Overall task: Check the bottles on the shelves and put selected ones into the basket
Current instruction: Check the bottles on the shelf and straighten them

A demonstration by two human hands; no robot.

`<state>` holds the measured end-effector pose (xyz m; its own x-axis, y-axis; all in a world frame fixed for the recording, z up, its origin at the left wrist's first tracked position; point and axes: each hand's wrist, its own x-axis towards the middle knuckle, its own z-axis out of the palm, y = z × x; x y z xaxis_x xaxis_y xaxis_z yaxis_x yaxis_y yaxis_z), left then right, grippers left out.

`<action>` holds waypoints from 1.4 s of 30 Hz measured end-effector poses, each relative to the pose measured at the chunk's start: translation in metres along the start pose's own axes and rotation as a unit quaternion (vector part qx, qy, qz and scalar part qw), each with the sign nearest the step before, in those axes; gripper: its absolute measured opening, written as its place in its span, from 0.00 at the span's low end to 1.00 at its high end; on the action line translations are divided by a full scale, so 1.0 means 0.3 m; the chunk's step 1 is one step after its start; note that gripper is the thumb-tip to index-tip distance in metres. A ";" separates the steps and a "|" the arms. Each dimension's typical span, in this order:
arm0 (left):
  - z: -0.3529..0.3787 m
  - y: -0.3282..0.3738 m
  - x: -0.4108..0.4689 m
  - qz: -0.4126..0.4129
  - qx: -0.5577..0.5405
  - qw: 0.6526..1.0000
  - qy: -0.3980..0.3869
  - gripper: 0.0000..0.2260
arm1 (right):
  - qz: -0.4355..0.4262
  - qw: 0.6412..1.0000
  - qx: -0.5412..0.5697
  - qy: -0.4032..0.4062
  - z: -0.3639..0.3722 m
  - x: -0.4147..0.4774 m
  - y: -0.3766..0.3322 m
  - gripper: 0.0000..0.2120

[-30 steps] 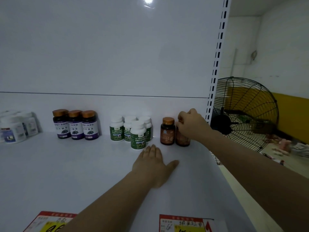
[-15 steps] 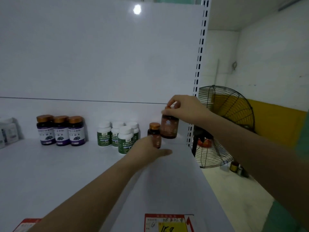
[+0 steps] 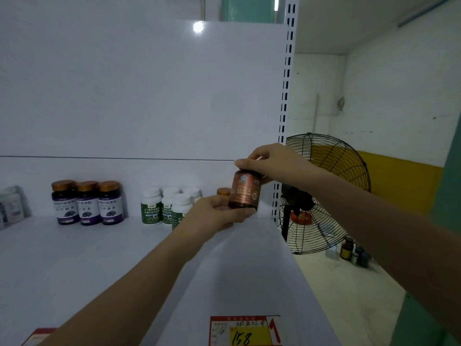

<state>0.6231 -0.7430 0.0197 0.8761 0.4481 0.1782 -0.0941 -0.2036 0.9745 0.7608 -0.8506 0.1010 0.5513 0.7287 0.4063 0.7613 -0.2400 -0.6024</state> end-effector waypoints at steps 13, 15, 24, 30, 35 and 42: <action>0.018 -0.015 0.003 -0.028 -0.013 0.999 -0.011 0.18 | 0.006 1.000 0.010 -0.021 0.014 0.003 0.035 0.21; 0.020 -0.014 0.009 -0.028 -0.012 0.999 -0.014 0.17 | 0.006 1.000 0.006 -0.020 0.013 0.008 0.038 0.21; 0.016 -0.019 0.024 -0.025 -0.017 0.999 -0.026 0.18 | 0.001 1.000 -0.027 -0.016 0.011 0.011 0.040 0.21; 0.010 -0.014 0.019 -0.021 -0.044 0.998 -0.037 0.18 | 0.016 0.999 -0.016 -0.022 0.004 0.013 0.026 0.23; 0.013 -0.018 0.017 0.018 0.004 1.000 0.016 0.19 | 0.012 0.986 0.123 -0.113 -0.036 -0.010 0.010 0.13; 0.022 0.008 0.028 -0.001 -0.080 0.995 -0.057 0.19 | 0.003 0.974 0.162 -0.155 -0.061 -0.031 -0.013 0.14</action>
<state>0.6333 -0.7454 0.0226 0.9237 0.3440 0.1688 -0.1585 -0.0580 0.9857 0.7587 -0.8681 0.1122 0.3871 0.8988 0.2056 0.5829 -0.0658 -0.8099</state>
